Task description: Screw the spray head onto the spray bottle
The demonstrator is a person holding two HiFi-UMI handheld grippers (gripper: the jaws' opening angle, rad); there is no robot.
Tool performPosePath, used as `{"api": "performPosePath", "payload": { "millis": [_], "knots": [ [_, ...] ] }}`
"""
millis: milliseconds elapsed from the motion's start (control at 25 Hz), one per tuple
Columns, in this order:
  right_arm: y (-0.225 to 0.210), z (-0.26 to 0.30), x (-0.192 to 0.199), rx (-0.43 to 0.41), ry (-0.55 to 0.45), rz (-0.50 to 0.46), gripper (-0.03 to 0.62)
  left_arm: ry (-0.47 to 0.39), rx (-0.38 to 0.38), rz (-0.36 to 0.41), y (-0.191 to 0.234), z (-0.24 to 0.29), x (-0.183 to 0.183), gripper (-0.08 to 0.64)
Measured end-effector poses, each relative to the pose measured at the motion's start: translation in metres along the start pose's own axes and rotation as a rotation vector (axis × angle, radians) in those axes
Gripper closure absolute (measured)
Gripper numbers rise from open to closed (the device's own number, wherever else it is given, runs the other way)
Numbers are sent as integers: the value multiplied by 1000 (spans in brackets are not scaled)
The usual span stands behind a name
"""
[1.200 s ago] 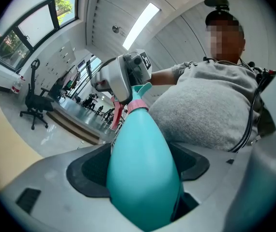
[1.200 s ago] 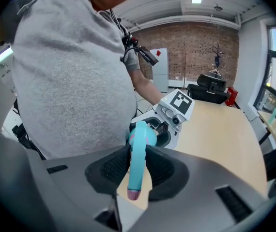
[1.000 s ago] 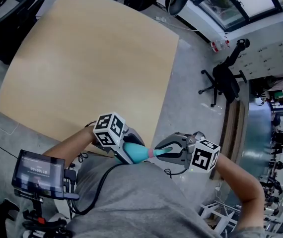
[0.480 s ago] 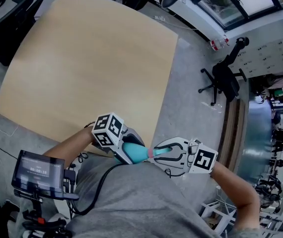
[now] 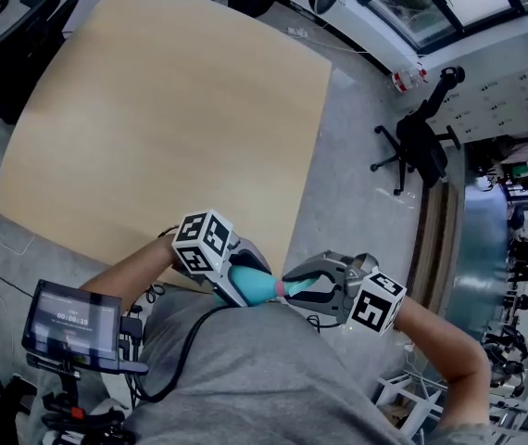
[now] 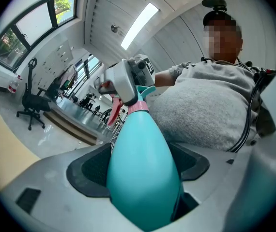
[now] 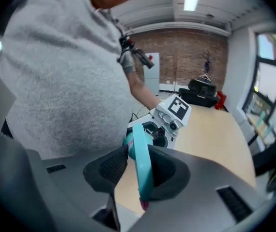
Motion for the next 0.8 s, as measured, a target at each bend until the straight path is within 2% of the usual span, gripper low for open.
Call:
{"api": "performPosePath", "payload": {
  "millis": [120, 240, 280, 360, 440, 480, 680, 720, 800],
  "knots": [
    [12, 5, -14, 58, 166, -362, 472, -27, 32, 15, 0, -1, 3, 181],
    [20, 13, -13, 120, 266, -682, 472, -75, 68, -9, 6, -5, 11, 181],
    [20, 16, -11, 137, 278, -749, 472, -95, 78, -19, 8, -7, 14, 181],
    [18, 21, -8, 151, 283, -799, 472, -127, 85, -36, 10, -10, 21, 181],
    [14, 24, -9, 131, 283, -733, 471, -139, 72, -46, 10, -13, 24, 181],
    [11, 24, -11, 109, 283, -649, 471, -136, 58, -48, 9, -13, 24, 181],
    [-19, 27, -11, -38, 289, 4, 471, -39, -73, -78, 3, -18, 18, 181],
    [-26, 30, -7, -51, 298, 90, 470, -9, -113, -84, 3, -21, 18, 181],
    [-36, 41, 4, -50, 336, 184, 469, 62, -204, -79, 11, -25, 22, 181]
  ]
}}
Point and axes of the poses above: the fingertips, and each gripper's own axes: z forward along the fingers, y to its left, x out of its underside, the point moved 9 cm from there along -z, backward along the fingers, and after that the axes turned 2 degrees about y, right-handed, at the moved point
